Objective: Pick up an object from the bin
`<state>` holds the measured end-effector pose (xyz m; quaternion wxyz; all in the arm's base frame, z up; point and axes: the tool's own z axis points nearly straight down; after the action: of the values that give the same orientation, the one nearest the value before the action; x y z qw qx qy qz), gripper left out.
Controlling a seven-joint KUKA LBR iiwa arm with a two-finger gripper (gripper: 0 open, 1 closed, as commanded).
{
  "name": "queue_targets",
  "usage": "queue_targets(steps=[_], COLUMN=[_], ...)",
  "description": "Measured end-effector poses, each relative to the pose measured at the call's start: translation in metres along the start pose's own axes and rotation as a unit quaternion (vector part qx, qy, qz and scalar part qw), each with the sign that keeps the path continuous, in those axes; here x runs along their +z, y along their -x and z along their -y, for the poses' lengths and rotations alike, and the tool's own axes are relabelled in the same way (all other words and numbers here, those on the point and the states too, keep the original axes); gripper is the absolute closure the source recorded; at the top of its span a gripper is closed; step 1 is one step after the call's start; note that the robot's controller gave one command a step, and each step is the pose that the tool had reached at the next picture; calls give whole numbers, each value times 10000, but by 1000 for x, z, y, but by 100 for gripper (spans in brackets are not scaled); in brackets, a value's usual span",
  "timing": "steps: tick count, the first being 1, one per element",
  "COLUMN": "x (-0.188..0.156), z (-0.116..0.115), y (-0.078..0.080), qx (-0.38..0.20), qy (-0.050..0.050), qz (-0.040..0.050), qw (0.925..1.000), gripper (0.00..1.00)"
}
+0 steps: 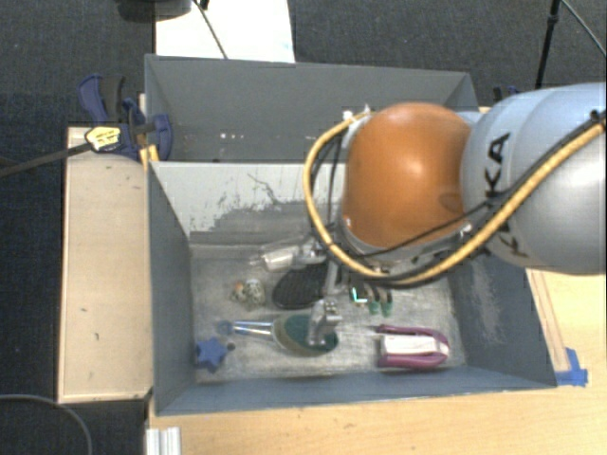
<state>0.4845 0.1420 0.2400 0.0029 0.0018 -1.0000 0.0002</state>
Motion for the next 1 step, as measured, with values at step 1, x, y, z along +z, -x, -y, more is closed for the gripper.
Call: queue_targets(steps=[1], x=[146], z=[54], y=[50], qx=[655], qy=[25], qz=[36], qw=[9978], gripper=[0])
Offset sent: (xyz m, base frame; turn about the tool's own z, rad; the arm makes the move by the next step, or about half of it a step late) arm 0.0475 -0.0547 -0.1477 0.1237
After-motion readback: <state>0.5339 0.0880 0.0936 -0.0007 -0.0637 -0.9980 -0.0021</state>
